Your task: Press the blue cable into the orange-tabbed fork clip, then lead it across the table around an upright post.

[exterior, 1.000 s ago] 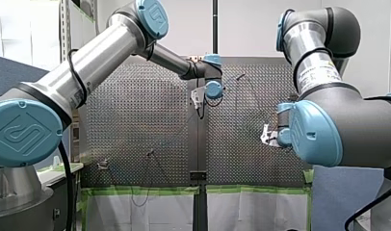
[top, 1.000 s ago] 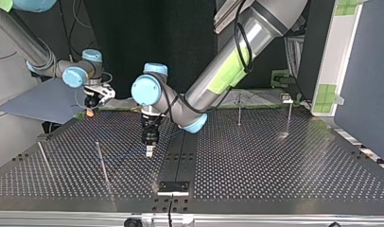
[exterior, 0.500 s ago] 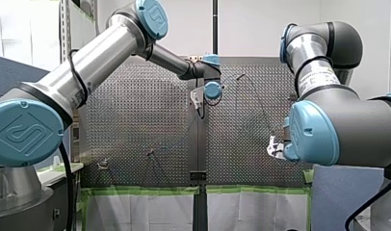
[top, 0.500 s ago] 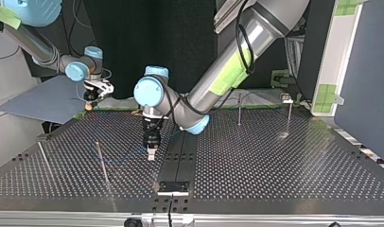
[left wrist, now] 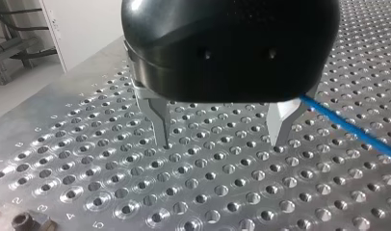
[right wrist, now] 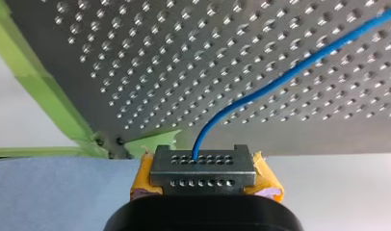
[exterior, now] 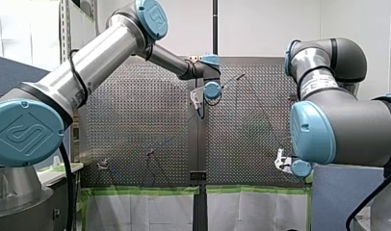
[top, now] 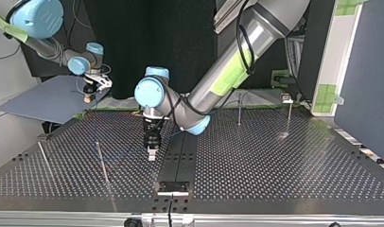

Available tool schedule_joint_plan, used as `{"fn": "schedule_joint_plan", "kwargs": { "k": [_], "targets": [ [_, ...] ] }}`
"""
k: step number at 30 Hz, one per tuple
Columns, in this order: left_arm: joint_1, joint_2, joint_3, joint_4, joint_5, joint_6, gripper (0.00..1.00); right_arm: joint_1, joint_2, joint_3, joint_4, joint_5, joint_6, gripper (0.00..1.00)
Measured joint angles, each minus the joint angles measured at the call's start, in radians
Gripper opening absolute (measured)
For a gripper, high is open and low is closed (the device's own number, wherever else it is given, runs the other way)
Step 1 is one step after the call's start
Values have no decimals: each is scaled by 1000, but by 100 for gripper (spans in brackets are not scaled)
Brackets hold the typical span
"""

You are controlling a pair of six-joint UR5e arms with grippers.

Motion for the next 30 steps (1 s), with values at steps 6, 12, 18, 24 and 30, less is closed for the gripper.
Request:
{"fn": "schedule_joint_plan", "kwargs": {
  "k": [6, 12, 18, 24, 30],
  "targets": [
    [1, 0, 0, -3, 2, 0, 100, -7, 49, -30, -41, -11, 2, 0],
    [1, 0, 0, -12, 3, 1, 100, -14, 110, -79, -45, -15, 13, 0],
    [1, 0, 0, -16, 3, 1, 100, -30, 172, -114, -51, -14, 57, 0],
    [-1, 0, 0, -17, 1, 1, 100, -47, 217, -124, -54, -13, 79, 0],
    [-3, 0, 0, -18, -1, 1, 100, -54, 223, -126, -56, -13, 82, 0]
  ]
}}
